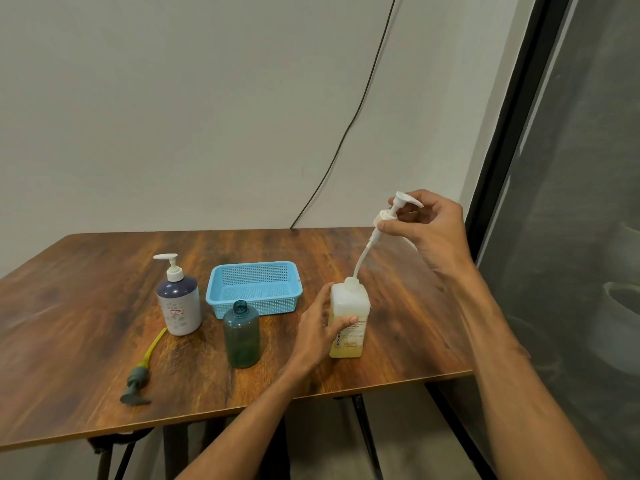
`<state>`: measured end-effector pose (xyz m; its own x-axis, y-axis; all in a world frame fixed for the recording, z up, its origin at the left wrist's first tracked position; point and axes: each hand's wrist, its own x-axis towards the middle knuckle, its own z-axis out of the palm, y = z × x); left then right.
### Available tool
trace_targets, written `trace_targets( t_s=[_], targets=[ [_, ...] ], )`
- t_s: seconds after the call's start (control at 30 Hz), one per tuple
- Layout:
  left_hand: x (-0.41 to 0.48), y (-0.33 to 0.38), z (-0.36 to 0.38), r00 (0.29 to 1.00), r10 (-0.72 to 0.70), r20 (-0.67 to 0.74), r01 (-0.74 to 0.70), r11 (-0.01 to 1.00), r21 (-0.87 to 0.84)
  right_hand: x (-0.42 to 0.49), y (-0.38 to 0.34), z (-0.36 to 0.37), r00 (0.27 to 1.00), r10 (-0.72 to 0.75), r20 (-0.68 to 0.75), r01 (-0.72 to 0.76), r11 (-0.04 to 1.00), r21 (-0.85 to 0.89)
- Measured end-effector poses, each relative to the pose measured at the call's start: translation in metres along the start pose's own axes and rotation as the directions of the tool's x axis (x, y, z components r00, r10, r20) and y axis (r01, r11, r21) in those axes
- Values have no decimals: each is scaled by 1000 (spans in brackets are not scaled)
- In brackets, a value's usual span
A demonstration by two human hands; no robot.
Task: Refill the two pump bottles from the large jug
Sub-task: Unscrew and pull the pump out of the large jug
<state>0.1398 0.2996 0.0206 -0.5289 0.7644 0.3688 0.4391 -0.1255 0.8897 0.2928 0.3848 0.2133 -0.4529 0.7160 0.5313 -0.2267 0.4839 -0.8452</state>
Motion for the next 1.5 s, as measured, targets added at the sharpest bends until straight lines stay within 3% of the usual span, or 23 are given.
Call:
trace_targets(
  t_s=[0.6, 0.93, 1.17, 1.5],
  targets=[
    [1, -2, -1, 1000, 17, -2, -17, 1000, -4, -4, -7, -14, 996, -40, -86, 35, 998, -60],
    [3, -7, 0, 1000, 9, -7, -9, 1000, 2, -4, 7, -32, 968, -95, -234, 84, 995, -55],
    [2, -7, 1, 1000, -5, -2, 5, 1000, -2, -31, 90, -8, 949, 80, -305, -152, 963, -220],
    [3, -8, 2, 1000, 0, -12, 0, 1000, 10, -83, 194, 15, 943, 110, -313, -255, 844, -472]
  ],
)
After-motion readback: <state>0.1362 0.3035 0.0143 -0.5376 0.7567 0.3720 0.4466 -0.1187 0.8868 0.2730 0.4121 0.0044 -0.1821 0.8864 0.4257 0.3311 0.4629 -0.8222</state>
